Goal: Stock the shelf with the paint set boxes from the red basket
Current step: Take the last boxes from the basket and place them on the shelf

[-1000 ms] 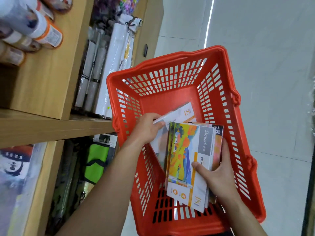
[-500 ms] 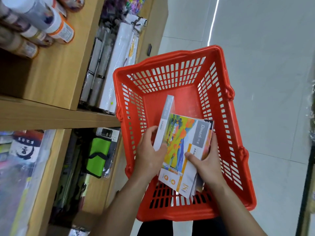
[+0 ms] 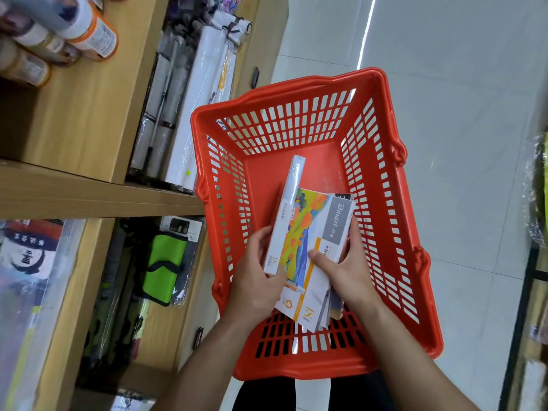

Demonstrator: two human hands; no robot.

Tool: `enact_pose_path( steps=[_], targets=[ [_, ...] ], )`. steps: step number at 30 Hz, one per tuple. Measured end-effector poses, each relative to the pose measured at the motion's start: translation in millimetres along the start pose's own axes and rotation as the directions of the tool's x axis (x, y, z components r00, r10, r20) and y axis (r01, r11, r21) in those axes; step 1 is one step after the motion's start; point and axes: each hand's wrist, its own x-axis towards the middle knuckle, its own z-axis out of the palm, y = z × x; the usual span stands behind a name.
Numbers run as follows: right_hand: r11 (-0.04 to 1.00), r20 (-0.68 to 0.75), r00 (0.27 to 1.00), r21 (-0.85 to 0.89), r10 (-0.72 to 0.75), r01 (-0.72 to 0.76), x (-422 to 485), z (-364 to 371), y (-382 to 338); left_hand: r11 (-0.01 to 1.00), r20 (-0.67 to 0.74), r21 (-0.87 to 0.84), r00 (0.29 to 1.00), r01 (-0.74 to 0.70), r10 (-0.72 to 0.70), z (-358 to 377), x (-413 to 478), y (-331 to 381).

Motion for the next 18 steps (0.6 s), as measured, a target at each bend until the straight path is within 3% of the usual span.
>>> enact_pose_path(
  steps=[5,9,14,18],
  targets=[
    [0.999,0.005,1.000,0.028,-0.029,0.029,-6.8,-2.4,-10.1,0.992,-0.019,0.065,0.993,-0.111,0.113,-8.5,-0.5,-2.6],
    [0.999,-0.036,0.999,0.036,-0.035,0.037,-11.3,0.7,-16.9,0.968,-0.161,0.217,0.973,-0.129,0.166,-7.6,3.0,10.3],
    [0.999,-0.028,0.999,0.038,-0.019,0.021,-19.5,1.9,-22.6,0.935,-0.232,0.187,0.911,-0.302,0.341,-2.9,5.2,24.8],
    [1.000,-0.043,0.999,0.005,-0.008,0.008,-27.4,-4.8,-22.8,0.931,-0.320,0.231,0.882,-0.282,0.346,-4.4,7.7,27.1]
  ],
)
